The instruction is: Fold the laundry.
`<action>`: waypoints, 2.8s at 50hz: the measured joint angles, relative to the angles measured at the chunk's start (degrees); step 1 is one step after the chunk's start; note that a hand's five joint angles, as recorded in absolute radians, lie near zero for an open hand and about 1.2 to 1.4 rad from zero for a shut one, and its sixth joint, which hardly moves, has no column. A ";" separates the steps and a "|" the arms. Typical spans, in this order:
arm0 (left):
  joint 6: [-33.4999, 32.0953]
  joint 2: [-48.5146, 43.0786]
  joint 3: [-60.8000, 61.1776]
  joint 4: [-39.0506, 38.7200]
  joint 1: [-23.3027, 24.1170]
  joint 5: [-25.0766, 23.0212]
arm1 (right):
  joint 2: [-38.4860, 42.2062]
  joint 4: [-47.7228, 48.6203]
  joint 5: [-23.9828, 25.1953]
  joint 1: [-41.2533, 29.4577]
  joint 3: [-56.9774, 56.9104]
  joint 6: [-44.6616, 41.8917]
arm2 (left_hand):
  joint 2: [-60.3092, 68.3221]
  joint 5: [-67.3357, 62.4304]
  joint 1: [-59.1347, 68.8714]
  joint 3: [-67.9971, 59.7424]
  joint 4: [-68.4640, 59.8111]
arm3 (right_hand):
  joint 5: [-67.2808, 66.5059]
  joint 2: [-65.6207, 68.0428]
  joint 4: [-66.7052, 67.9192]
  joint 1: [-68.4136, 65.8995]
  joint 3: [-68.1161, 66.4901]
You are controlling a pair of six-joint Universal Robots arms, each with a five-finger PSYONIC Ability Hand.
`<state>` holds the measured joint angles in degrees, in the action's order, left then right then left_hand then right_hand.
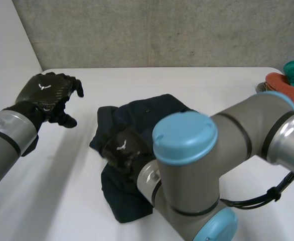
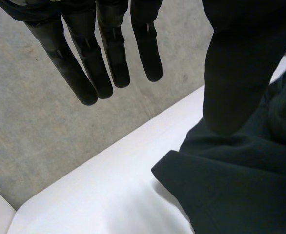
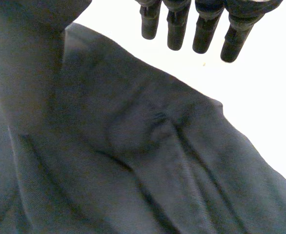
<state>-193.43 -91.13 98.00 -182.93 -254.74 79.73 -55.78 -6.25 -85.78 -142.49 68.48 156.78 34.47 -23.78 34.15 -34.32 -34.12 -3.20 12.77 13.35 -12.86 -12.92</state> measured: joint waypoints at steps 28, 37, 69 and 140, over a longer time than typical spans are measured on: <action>17.67 -6.20 -6.38 20.53 17.46 1.95 | -13.71 -18.63 5.98 28.08 3.24 -9.35 | -8.29 8.59 -7.10 8.08 8.71 | 0.84 -0.64 -1.40 0.05 0.96; 21.51 -14.59 -10.94 22.62 27.39 4.06 | -9.28 -11.38 9.26 34.49 12.08 -18.93 | -9.43 9.65 -8.86 9.25 9.78 | 0.84 -0.64 -1.40 0.05 0.96; 23.03 -32.85 -31.16 23.86 32.87 27.96 | -2.25 13.93 14.74 34.70 14.88 -20.07 | 33.82 -32.73 31.59 -32.59 -34.31 | -53.39 54.24 55.05 -47.16 -54.16; -2.84 -39.23 -62.83 8.79 9.65 22.80 | 5.67 6.69 -2.58 22.33 -20.92 -4.54 | -22.56 20.85 -23.31 22.33 22.55 | 0.82 -0.58 -1.30 0.16 0.87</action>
<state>-196.28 -130.36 35.17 -174.14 -245.09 102.53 -50.11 0.44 -88.36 -120.16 47.56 152.24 11.91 -2.93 10.84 -11.99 -11.57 -2.37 12.19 12.05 -12.70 -12.05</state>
